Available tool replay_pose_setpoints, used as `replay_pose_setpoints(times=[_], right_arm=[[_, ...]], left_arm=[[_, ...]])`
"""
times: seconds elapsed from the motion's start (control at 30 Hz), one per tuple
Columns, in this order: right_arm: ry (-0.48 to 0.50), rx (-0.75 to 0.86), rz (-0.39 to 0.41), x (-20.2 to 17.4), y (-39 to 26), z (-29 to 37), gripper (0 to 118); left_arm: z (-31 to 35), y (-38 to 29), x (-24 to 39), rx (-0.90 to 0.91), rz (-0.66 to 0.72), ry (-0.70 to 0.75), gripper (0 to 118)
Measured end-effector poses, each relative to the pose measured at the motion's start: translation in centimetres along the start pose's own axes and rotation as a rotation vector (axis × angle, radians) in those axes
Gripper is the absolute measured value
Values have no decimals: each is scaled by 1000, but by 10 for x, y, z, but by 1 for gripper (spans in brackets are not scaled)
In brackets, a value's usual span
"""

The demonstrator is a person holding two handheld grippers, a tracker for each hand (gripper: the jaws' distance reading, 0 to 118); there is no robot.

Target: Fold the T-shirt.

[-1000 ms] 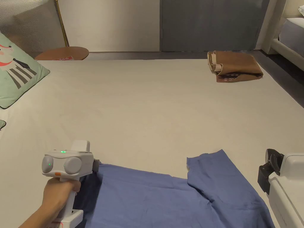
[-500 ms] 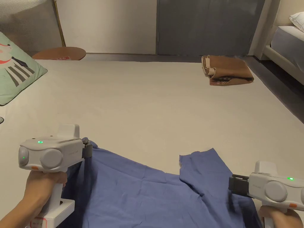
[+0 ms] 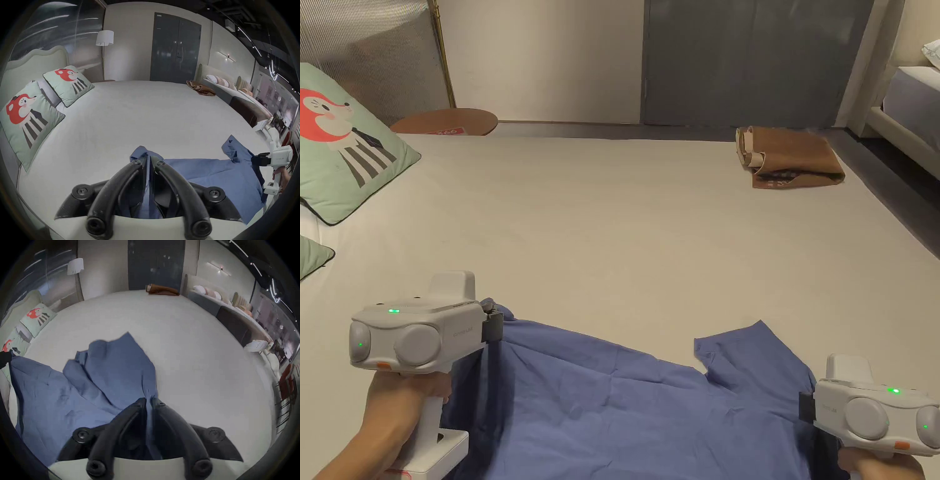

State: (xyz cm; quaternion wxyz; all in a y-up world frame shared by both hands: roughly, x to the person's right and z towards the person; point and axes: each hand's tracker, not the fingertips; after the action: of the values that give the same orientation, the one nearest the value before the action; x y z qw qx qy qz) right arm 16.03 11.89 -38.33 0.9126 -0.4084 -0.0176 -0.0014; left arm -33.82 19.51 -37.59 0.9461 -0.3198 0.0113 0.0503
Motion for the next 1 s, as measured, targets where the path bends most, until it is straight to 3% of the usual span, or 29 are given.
replay_pose_setpoints(times=[0.37,0.47,0.77,1.0], right_arm=[[-73,322,105,0,51,110,7],[-60,428,92,3,78,134,6],[-52,750,133,-8,182,211,6],[-120,969,175,-35,261,251,6]], left_arm=[[72,34,-8,177,68,29,1],[93,56,-9,238,85,23,1],[141,148,-6,473,80,122,1],[160,234,-5,614,80,186,1]])
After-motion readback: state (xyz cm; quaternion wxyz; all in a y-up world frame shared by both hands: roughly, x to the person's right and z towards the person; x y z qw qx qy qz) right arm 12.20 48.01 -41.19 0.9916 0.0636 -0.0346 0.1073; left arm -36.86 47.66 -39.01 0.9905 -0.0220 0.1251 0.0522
